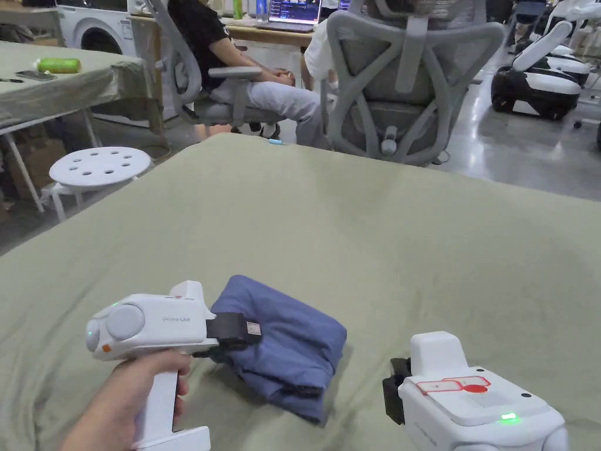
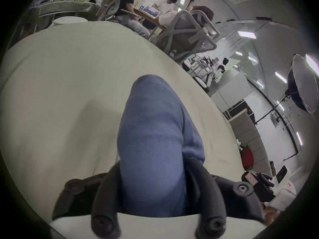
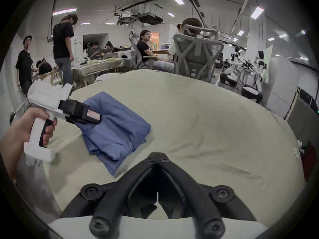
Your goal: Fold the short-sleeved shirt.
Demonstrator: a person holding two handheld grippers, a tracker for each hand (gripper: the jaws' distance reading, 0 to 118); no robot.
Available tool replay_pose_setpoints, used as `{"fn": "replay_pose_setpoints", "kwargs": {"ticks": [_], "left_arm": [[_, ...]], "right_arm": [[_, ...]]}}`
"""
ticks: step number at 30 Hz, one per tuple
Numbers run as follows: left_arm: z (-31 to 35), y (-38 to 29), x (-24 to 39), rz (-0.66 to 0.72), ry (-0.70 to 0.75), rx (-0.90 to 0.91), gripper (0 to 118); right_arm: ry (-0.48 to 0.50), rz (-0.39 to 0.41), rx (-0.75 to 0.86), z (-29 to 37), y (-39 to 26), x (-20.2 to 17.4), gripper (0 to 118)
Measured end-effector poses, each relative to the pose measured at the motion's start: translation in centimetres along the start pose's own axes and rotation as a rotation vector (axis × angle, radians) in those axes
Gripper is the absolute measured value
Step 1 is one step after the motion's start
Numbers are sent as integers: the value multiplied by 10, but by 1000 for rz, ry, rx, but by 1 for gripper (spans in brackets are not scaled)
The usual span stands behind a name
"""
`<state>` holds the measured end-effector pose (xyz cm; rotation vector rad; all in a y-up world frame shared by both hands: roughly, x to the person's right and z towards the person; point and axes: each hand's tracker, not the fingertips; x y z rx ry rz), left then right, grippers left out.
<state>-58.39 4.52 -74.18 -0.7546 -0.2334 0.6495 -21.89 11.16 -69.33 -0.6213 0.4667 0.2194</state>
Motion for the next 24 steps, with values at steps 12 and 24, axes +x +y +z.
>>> {"fn": "replay_pose_setpoints", "kwargs": {"ticks": [12, 24], "left_arm": [[95, -61, 117, -332, 485, 396, 1], [5, -162, 396, -603, 210, 498, 0]], "right_arm": [[-56, -46, 65, 64, -12, 61, 0], [-410, -59, 270, 242, -61, 274, 0]]}}
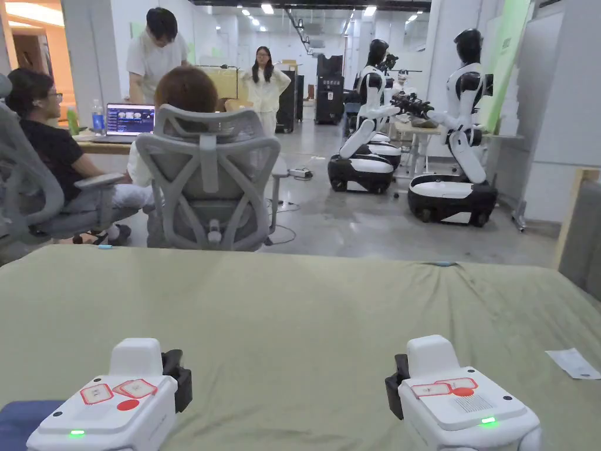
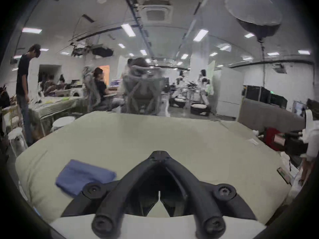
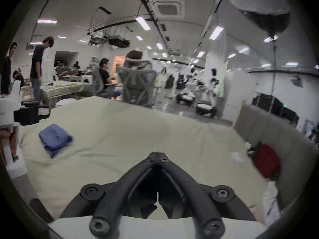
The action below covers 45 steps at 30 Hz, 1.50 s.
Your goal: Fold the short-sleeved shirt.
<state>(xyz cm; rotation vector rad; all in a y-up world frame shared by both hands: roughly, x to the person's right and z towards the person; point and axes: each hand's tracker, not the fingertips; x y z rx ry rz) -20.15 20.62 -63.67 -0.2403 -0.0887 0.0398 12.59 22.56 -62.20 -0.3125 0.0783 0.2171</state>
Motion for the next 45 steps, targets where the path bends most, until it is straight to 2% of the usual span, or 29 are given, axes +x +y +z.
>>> {"fn": "replay_pose_setpoints", "kwargs": {"ticks": [4, 8, 13, 23, 25, 26, 27, 28, 31, 33, 34, 36, 38, 41, 43, 45], "left_arm": [[-1, 31, 79, -63, -33, 60, 0], [14, 53, 121, -95, -33, 98, 0], [35, 60, 134, -114, -50, 122, 0], [50, 58, 119, -103, -19, 137, 0], [54, 56, 119, -107, -19, 145, 20], [54, 56, 119, -106, -18, 146, 31], [54, 56, 119, -105, -20, 145, 50], [54, 56, 120, -106, -21, 143, 61], [55, 55, 120, -107, -25, 146, 77], [57, 56, 120, -108, -24, 157, 79], [57, 56, 121, -110, -23, 162, 83], [59, 56, 120, -115, -31, 173, 104], [60, 57, 120, -119, -40, 180, 118], [62, 59, 119, -121, -34, 192, 118], [61, 59, 118, -120, -29, 191, 118], [62, 58, 116, -111, -27, 190, 118]], "right_arm": [[-61, 45, 93, 19, 16, 63, 0], [-60, -47, 137, 37, 18, 100, 0], [-55, -47, 142, 46, 13, 103, 0], [-23, -88, 140, 49, 2, 92, 0], [-22, -98, 148, 52, 2, 91, 11], [-25, -98, 151, 53, 2, 90, 22], [-29, -96, 154, 54, 2, 89, 40], [-28, -95, 155, 56, 2, 89, 51], [-13, -96, 155, 58, 4, 87, 78], [-15, -93, 166, 61, 5, 85, 81], [-14, -92, 171, 61, 5, 84, 88], [7, -92, 172, 61, 6, 83, 115], [27, -94, 179, 63, 8, 82, 118], [37, -129, 164, 62, 13, 77, 118], [-18, -161, 138, 60, 18, 72, 118], [-74, -154, 120, 59, 20, 66, 118]]}}
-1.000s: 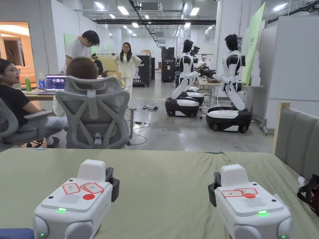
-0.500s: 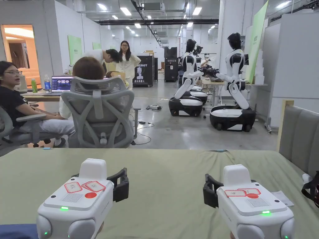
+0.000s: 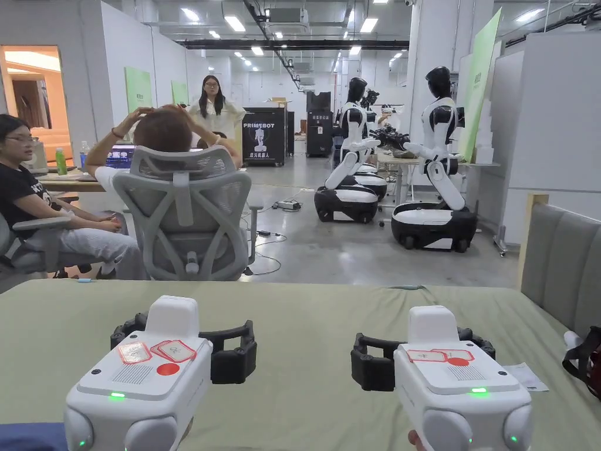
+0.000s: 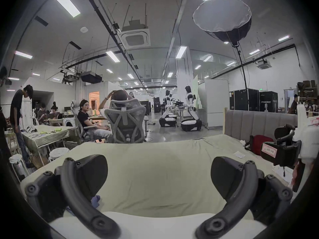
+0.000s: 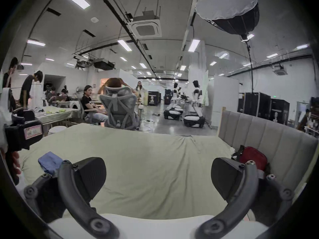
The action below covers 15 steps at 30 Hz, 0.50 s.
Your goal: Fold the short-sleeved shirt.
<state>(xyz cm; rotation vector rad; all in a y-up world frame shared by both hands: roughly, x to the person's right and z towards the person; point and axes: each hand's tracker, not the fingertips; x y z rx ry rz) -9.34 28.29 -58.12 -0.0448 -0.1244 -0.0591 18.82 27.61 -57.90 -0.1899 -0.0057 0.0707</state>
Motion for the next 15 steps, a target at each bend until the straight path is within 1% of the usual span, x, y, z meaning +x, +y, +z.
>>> {"fn": "replay_pose_setpoints", "kwargs": {"ticks": [3, 6, 9, 12, 15], "left_arm": [[0, -2, -2, 4, 2, -6, 118], [-1, -4, -5, 7, 10, -11, 118], [0, -5, -6, 13, 13, -11, 118], [0, -6, -7, 14, 14, -13, 118], [0, -6, -7, 16, 18, -12, 118]], "right_arm": [[-29, 4, -11, -1, 3, -4, 118], [22, -37, -15, 4, 5, -1, 118], [33, -67, -18, 9, 6, -1, 118], [4, -52, 3, 12, 8, -3, 118], [6, -50, -5, 9, 9, -1, 118]]}}
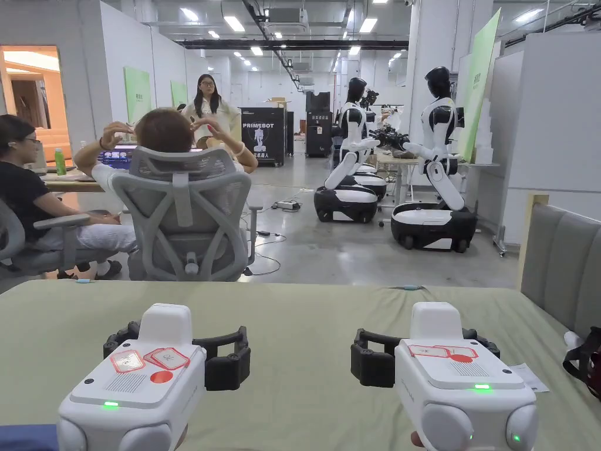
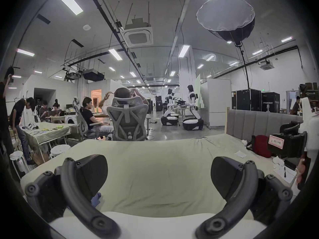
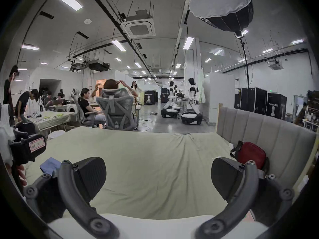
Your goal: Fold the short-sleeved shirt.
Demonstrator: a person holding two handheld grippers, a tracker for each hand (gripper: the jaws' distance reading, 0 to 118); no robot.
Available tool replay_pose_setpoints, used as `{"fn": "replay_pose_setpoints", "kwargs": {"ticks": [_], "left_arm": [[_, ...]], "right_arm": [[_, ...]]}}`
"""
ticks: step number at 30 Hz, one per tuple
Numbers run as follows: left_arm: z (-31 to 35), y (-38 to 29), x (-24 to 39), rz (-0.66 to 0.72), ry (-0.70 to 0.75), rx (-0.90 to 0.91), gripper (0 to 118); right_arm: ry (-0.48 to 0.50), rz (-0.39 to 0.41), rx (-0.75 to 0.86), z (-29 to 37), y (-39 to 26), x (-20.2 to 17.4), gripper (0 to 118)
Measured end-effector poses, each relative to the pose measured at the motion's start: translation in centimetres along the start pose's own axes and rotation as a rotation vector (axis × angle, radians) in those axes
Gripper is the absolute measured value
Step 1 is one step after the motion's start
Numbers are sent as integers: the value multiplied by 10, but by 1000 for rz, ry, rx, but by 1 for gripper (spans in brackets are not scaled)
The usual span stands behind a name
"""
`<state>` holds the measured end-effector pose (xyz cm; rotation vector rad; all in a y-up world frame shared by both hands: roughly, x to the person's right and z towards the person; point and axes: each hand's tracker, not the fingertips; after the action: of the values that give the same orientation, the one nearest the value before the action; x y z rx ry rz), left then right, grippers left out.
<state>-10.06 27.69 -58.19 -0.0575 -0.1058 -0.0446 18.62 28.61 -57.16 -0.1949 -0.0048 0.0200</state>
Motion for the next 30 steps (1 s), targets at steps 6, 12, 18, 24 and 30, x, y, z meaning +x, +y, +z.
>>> {"fn": "replay_pose_setpoints", "kwargs": {"ticks": [6, 12, 18, 24, 30], "left_arm": [[-1, -1, 0, -2, 0, -3, 118], [-2, -1, 2, -2, -3, -4, 118], [-2, -1, 3, -4, -4, -5, 118], [-3, -1, 3, -6, -4, -8, 118], [-4, -2, 4, -6, -2, -4, 118]], "right_arm": [[-38, 7, 23, 1, 0, 4, 118], [-51, 1, 32, 1, 0, 6, 118], [-80, 29, 34, -1, -3, 4, 118], [-60, 32, 28, -2, -5, 4, 118], [-26, 29, 23, -2, -5, 3, 118]]}}
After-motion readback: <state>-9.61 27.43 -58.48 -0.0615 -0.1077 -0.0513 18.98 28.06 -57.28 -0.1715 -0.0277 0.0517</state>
